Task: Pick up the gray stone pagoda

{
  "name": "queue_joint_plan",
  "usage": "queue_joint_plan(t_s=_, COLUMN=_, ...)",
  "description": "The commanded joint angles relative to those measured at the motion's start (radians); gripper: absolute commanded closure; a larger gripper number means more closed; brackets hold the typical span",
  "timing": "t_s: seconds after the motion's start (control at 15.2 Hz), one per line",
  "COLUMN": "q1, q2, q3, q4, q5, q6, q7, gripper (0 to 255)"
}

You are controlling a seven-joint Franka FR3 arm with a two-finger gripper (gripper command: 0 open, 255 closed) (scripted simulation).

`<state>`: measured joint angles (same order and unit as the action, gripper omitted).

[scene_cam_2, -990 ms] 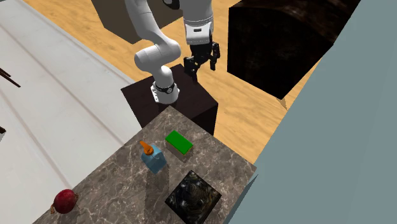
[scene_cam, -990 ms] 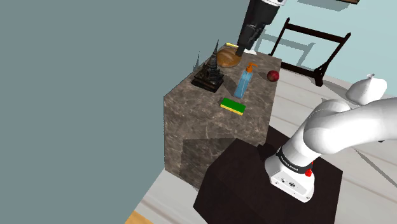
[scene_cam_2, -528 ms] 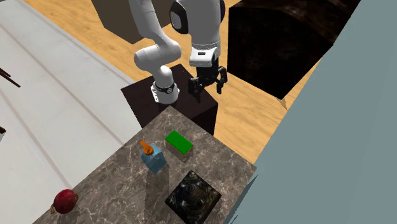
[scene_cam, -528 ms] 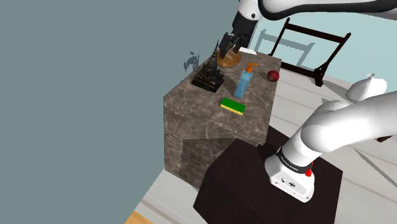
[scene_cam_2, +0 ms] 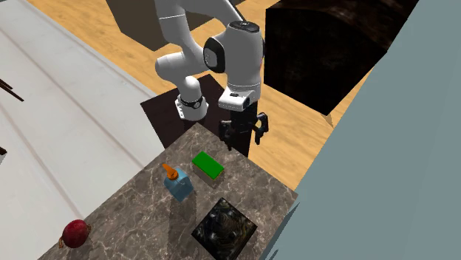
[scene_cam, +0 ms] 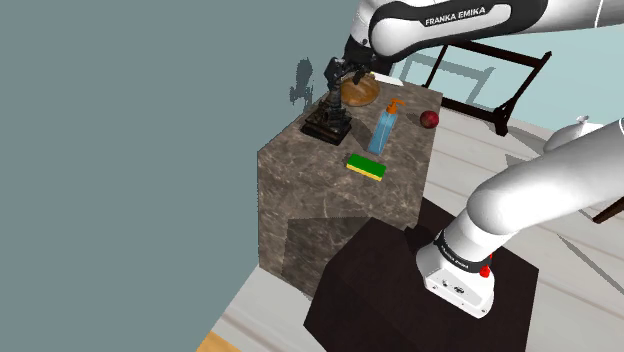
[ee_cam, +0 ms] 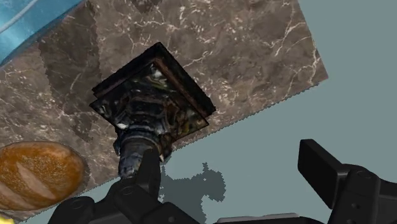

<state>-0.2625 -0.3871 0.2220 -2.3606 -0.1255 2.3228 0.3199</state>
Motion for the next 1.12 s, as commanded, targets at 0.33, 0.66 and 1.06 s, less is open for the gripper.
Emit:
queue_joint_plan(t_s=0.33, q1=-0.149, q2=0.204, q3=0.069, q4=0.096, q5=-0.234, q6=0.165, q7=0.311, gripper=0)
queue_joint_plan(t_s=0.66, q1=-0.226, q2=0.350, q3=0.083, q4=0.202, q5=-0.454, q6=0.213, q7=0.568, gripper=0)
queue_joint_plan(t_s=1.06, q1=-0.247, q2=0.485, q3=0.048, q4=0.317, q5=-0.658, q6=0.222, q7=0.807, gripper=0)
